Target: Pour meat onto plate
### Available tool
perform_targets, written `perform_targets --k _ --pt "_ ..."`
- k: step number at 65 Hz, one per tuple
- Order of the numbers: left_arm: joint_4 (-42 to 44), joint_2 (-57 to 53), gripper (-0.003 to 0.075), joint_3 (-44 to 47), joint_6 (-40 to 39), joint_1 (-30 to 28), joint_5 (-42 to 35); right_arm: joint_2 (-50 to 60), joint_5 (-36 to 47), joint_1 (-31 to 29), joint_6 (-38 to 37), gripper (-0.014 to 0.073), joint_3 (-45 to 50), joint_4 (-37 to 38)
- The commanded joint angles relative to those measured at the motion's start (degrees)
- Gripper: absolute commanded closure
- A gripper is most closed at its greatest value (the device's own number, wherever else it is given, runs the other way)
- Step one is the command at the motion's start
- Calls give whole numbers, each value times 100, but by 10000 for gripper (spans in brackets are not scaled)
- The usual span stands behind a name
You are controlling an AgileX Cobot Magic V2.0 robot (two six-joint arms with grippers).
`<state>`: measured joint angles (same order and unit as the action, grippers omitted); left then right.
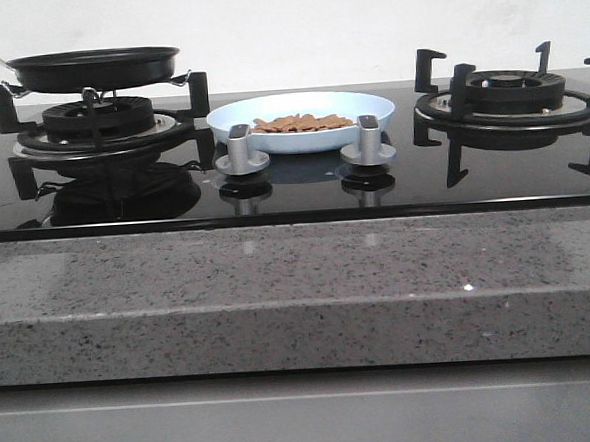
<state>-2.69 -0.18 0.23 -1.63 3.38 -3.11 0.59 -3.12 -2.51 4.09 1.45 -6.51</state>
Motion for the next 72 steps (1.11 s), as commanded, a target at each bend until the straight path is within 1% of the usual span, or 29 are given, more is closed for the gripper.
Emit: perform_targets --k 1,4,11,19,27,72 --pt "-54 -106 741 31 -14 38 -426 97 556 -9 41 708 -27 44" --pt "-54 -106 741 31 -14 38 -426 97 652 -9 12 708 -27 188" --pt "-54 -106 741 31 -14 38 -426 97 962 -9 -409 708 -27 651" --pt "-54 -106 741 31 -14 38 -426 97 1160 -37 -551 708 -27 651" --pt "-54 -106 741 31 -14 38 -426 97 1120 -120 -568 708 -27 651" --pt "-54 -106 741 31 -14 38 -426 97 1077 -120 -568 708 -27 651"
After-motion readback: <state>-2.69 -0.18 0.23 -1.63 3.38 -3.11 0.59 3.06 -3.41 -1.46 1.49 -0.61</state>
